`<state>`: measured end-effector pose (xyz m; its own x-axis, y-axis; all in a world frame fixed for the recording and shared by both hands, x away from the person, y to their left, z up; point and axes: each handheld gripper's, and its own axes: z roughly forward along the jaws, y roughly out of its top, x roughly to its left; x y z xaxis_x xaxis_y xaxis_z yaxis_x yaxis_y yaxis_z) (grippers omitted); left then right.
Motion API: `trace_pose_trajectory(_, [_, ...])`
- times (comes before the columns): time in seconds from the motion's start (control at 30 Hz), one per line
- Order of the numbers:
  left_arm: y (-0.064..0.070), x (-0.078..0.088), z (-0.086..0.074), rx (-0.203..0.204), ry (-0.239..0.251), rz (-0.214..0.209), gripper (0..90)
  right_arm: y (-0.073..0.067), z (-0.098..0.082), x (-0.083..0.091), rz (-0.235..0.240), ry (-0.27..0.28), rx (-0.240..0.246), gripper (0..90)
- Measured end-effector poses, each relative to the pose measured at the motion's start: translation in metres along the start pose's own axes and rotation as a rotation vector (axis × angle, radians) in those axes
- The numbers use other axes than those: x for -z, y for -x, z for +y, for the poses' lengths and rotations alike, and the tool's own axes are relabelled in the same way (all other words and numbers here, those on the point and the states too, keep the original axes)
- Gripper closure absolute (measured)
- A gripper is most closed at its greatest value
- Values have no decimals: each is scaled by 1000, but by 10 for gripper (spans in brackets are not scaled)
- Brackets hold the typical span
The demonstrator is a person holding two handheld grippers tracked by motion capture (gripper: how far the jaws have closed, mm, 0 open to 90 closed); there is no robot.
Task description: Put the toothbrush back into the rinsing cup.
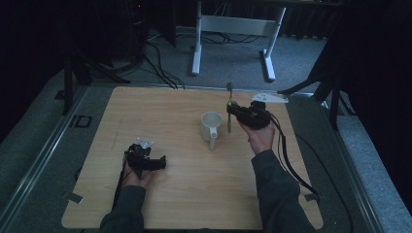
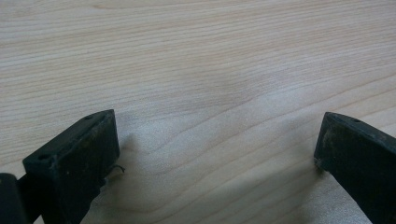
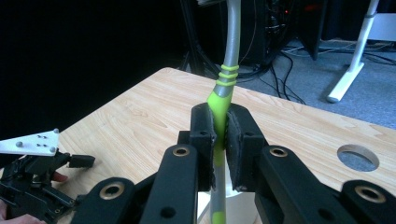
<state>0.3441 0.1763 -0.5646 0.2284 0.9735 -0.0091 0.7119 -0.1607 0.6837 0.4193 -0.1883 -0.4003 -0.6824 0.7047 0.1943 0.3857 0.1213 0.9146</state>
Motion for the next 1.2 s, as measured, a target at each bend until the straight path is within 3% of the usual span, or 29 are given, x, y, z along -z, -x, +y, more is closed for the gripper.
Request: trace_pose_trajectory(1.2, [0, 0, 0, 0, -1, 0, 1, -11, -5, -10, 51, 92, -9, 817])
